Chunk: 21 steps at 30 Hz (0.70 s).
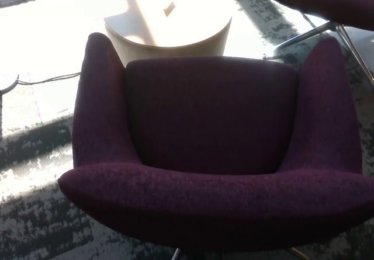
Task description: The robot stands in front of a sofa and uses its left hand to push the left side of the sofa
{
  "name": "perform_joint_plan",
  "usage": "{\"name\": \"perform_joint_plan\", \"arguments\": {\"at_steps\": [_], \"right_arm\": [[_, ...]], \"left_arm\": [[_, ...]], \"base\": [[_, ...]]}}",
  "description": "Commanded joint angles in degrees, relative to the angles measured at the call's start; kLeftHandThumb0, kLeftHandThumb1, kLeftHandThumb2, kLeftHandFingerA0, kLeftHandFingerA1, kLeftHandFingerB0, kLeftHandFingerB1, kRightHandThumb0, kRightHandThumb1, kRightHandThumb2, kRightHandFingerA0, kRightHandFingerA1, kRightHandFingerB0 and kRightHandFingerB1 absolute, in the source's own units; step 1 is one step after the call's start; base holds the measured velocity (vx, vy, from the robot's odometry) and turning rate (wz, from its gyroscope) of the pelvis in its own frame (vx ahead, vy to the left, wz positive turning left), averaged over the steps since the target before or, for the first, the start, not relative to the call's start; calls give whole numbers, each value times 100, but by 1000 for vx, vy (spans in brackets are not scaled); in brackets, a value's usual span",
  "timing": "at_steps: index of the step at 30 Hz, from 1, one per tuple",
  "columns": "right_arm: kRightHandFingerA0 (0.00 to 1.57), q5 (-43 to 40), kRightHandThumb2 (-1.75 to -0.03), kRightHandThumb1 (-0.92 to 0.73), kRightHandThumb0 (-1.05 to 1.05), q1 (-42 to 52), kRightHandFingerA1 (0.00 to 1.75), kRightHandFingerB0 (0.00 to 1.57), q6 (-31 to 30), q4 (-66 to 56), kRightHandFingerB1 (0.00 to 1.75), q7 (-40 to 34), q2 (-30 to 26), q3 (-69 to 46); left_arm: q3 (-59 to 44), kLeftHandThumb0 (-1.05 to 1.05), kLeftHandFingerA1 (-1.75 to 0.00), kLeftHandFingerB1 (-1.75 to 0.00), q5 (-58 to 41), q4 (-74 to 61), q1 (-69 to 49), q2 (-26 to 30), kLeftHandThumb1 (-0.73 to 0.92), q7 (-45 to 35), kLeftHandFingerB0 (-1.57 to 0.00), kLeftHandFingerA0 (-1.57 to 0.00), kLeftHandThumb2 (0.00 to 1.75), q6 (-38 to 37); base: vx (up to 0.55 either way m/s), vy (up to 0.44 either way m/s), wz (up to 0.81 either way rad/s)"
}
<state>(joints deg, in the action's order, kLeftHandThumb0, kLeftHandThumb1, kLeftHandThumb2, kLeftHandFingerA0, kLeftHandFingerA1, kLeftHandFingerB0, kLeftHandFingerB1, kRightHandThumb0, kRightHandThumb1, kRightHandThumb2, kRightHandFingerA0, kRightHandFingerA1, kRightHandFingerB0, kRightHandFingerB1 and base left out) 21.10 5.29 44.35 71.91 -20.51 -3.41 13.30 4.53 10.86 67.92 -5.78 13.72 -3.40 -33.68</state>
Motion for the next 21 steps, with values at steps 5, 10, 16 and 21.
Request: {"name": "perform_joint_plan", "arguments": {"at_steps": [5,10,16,21], "right_arm": [[83,34,-60,-67,-45,-4,76,72,-9,32,47,-53,-48,7],[83,37,-61,-67,-47,-54,68,70,-106,37,46,-62,-32,-3],[84,23,-60,-66,-45,-46,69,71,-28,40,47,-17,-22,-43],[83,23,-60,-66,-46,-45,70,71,-38,35,46,-13,-23,-46]], "left_arm": [[92,-33,-49,-48,192,141,53,103,61,542,0,-1,118,-213],[94,-33,-49,-48,213,146,85,111,61,561,0,-1,118,-209],[44,-33,-49,-48,160,160,78,98,60,526,0,-1,117,-212],[32,-33,-49,-48,163,172,72,93,61,522,0,-1,118,-237]], "base": [[0,0,0],[0,0,0],[0,0,0],[0,0,0]]}}
